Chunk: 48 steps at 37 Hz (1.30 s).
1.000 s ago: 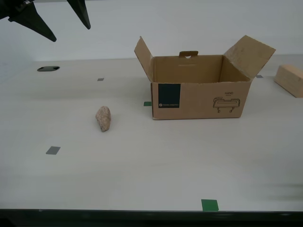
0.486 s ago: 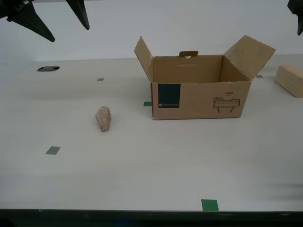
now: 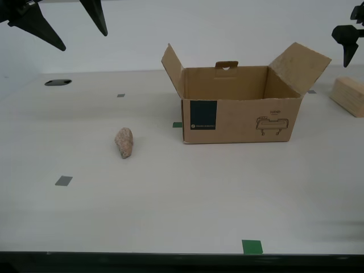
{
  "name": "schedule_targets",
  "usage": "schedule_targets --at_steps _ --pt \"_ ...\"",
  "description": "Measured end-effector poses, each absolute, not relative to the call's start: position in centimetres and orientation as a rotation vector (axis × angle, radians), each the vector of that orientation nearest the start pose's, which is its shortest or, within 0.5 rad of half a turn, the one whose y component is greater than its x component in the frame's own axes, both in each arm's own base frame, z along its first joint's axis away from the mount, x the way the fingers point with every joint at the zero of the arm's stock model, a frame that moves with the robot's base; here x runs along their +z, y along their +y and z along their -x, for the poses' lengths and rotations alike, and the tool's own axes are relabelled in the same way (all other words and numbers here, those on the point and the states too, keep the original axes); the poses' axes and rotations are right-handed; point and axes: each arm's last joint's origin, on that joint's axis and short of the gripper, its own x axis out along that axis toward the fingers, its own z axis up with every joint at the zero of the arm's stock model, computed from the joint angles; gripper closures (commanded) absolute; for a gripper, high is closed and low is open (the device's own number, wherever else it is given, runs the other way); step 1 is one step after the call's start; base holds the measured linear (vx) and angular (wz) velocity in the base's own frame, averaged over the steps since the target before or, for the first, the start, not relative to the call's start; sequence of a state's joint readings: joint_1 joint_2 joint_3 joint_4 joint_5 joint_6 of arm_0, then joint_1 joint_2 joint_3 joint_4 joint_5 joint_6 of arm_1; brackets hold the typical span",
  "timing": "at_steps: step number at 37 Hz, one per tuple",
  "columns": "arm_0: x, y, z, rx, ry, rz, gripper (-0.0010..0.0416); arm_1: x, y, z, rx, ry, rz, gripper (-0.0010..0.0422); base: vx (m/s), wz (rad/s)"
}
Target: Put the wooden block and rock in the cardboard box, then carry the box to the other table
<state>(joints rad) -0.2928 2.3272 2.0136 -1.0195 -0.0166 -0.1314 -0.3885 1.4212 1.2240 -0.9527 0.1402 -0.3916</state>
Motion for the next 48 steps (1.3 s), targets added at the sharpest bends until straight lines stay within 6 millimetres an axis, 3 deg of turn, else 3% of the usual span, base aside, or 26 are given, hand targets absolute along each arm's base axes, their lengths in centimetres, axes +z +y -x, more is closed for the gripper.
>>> schedule_targets --at_steps 17,38,48 --pt "13.7 -13.1 -46.6 -0.077 1.395 -0.134 0.0016 28.1 -10.5 -25.0 -0.188 1.224 0.165 0.0023 0.0 0.0" --pt "13.6 -12.9 -47.0 -0.061 1.357 -0.106 0.0016 24.2 -10.3 -24.4 -0.173 1.265 0.155 0.0023 0.0 0.0" --pt "12.4 -12.6 -46.4 -0.054 1.402 -0.115 0.0016 23.4 -10.2 -24.2 -0.155 1.281 0.169 0.0023 0.0 0.0"
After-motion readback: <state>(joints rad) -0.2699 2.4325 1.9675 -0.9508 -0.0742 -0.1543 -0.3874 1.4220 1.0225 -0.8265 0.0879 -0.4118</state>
